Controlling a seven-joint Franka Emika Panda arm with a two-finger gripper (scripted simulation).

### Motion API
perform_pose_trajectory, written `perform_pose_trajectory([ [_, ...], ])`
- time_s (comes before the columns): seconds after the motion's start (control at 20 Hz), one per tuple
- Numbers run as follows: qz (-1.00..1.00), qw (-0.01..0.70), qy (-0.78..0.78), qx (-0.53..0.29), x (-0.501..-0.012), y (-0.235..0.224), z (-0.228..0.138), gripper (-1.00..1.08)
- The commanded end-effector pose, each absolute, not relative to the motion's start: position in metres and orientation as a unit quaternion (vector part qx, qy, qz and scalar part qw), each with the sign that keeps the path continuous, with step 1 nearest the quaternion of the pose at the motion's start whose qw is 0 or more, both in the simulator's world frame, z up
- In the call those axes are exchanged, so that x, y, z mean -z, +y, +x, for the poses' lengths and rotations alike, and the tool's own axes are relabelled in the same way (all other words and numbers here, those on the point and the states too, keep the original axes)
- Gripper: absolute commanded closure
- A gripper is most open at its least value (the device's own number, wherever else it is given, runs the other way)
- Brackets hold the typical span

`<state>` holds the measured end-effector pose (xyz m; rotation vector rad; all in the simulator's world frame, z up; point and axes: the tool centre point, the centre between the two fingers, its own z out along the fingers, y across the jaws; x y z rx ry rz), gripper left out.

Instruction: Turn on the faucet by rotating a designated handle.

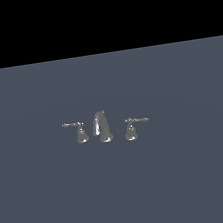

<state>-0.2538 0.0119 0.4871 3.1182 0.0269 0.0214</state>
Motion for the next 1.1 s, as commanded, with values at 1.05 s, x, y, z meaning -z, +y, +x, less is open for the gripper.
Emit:
perform_pose_trajectory([
  [1.05,1.0,0.014,0.016,-0.012,-0.488,0.033,-0.243,1.08],
])
